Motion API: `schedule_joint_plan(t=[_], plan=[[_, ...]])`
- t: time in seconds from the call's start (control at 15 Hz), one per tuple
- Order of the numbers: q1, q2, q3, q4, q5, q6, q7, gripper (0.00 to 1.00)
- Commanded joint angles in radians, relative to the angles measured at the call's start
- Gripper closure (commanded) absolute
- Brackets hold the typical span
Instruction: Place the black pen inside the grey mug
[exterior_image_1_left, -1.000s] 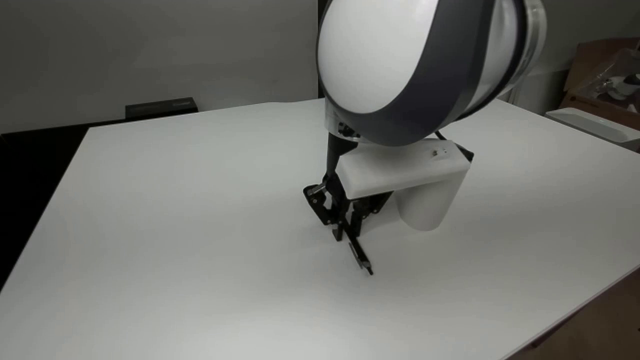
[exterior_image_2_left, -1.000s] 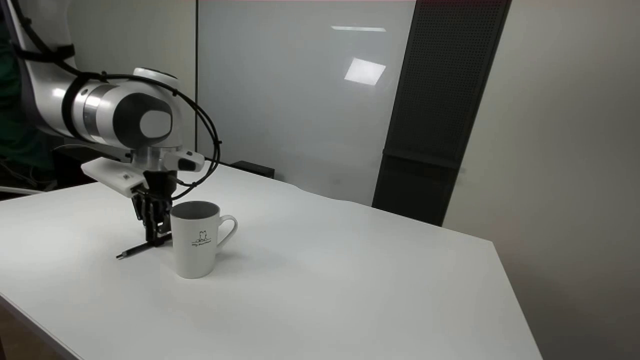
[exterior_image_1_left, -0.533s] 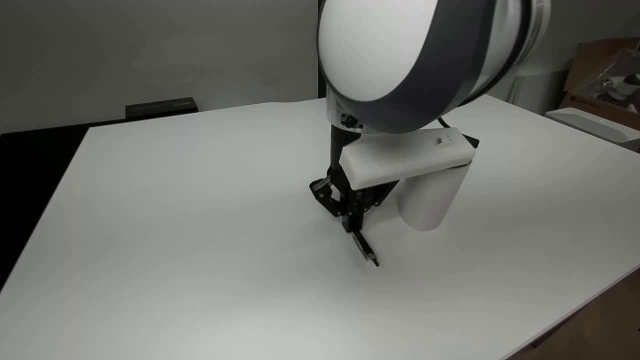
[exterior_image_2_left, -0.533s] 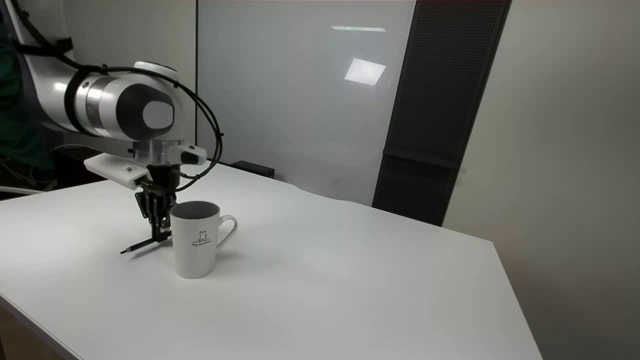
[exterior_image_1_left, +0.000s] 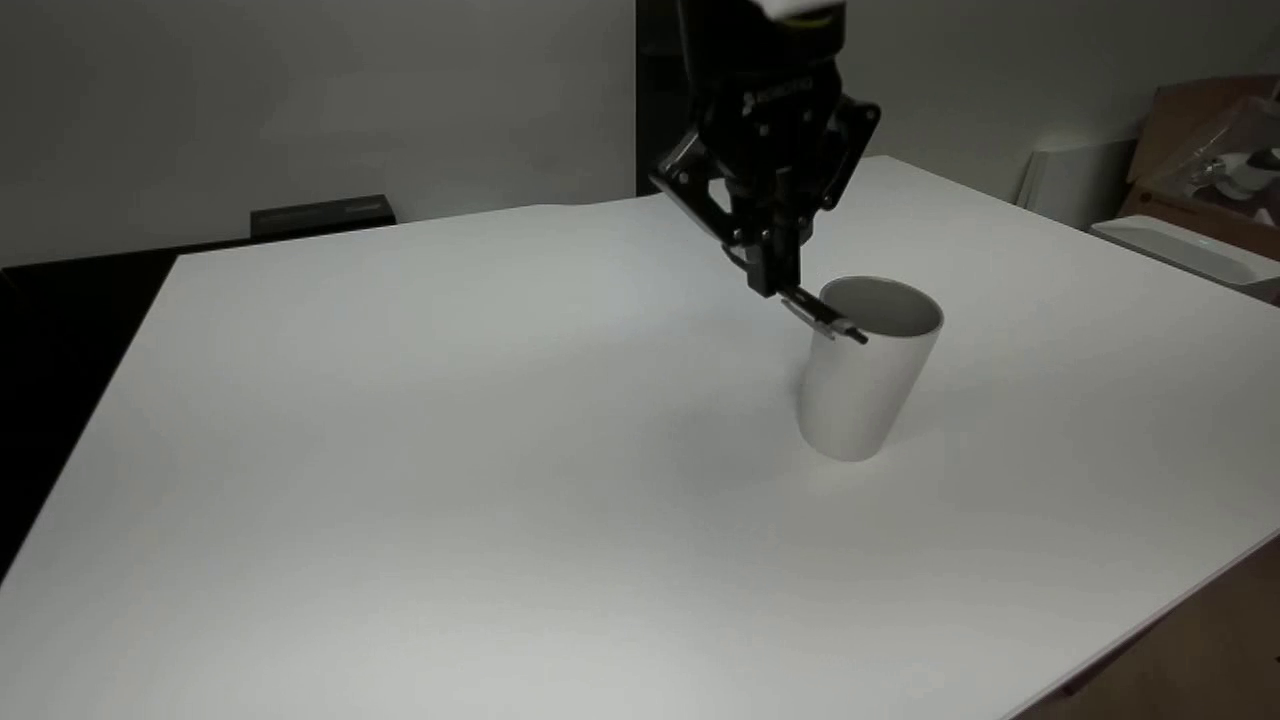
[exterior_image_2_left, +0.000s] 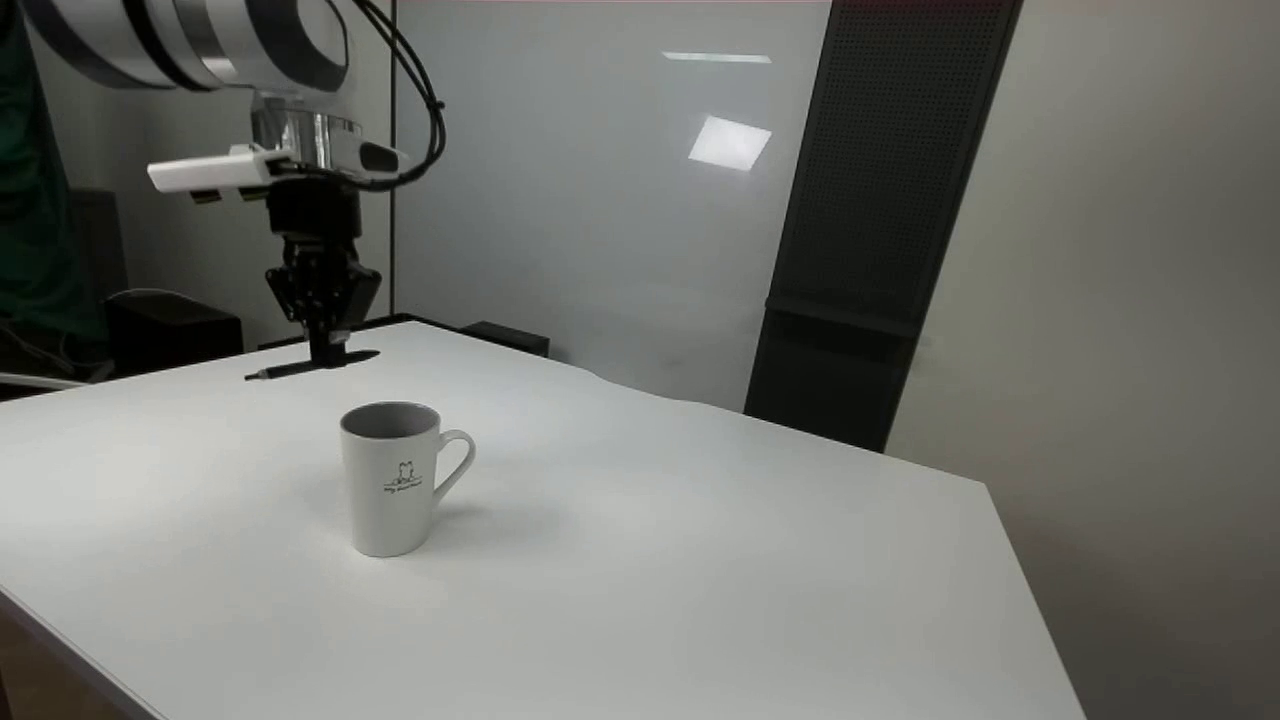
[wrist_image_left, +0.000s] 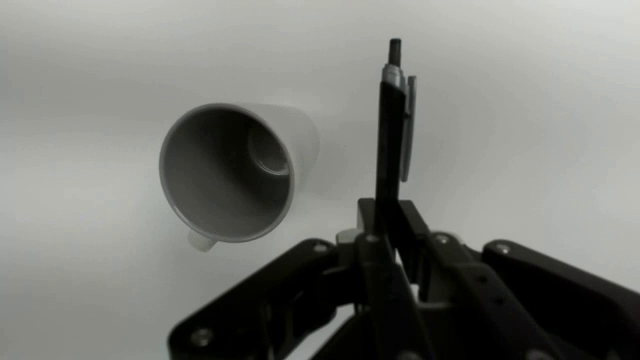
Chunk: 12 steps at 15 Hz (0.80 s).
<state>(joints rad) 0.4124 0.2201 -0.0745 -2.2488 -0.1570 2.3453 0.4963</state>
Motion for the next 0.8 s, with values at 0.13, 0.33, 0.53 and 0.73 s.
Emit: schedule_joint_plan(t=[0.13, 0.33, 0.53, 0.73], plan=[[-0.127, -0.194, 0.118, 0.039, 0.072, -0.387, -0.043, 0.97], [-0.198, -0.210, 0.129, 0.097, 0.118, -0.571, -0.105, 0.97], [-0.263, -0.161, 0.117, 0.172, 0.147, -0.706, -0.172, 0.97], [-0.310, -0.087, 0.113, 0.229, 0.184, -0.771, -0.232, 0.97]])
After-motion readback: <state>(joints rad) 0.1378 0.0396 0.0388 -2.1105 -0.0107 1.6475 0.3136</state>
